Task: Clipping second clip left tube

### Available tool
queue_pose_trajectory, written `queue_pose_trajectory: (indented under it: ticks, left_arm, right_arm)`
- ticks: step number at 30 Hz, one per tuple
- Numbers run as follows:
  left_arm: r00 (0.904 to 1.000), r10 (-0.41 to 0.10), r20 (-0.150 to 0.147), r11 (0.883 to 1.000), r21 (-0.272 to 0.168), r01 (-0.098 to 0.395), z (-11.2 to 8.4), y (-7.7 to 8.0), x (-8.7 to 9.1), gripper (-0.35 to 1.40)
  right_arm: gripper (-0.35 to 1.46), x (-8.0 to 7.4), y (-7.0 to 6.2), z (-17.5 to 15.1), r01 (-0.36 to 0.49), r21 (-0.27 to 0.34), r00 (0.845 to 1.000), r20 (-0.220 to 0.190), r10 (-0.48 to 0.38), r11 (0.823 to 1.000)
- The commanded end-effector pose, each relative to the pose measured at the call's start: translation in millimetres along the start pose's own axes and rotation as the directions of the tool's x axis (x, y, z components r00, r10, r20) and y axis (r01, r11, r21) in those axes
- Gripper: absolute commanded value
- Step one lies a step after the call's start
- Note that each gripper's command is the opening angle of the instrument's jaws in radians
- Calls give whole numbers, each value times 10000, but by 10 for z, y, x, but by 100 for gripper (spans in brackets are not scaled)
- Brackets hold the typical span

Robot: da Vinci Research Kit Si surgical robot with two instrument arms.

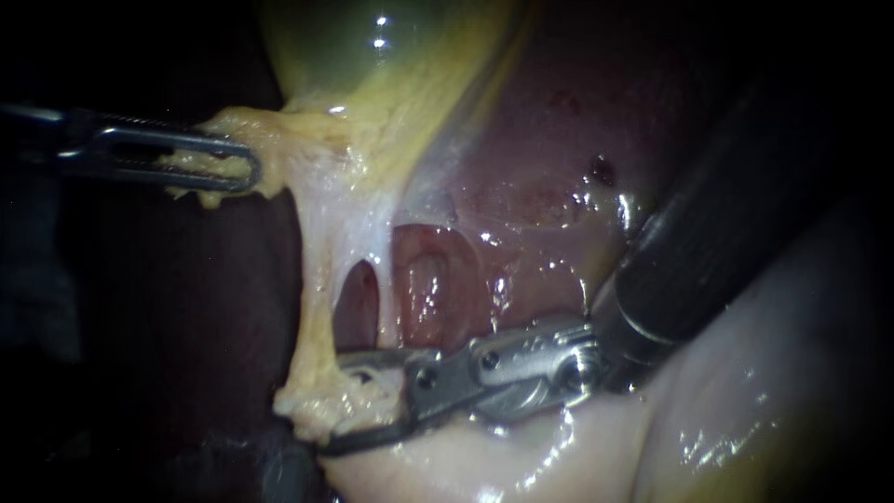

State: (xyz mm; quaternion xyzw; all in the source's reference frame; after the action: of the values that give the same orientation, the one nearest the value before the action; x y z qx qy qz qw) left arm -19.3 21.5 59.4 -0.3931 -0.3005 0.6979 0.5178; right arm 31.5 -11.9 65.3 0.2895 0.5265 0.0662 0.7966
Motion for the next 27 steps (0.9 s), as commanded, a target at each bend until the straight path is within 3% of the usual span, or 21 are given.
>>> queue_pose_trajectory:
  ticks: [1, 27]
  left_arm:
    - [10000, 0, -1, 10000, 1, 0, 0, 0, 0, -35]
    - [10000, -1, -2, 10000, 2, 1, 0, 0, 0, -35]
  right_arm:
    - [49, 0, 0, 0, 0, 1, 10000, -2, 0, 10000]
    - [49, 0, 4, -3, -9, 35, 10000, -7, 9, 10000]
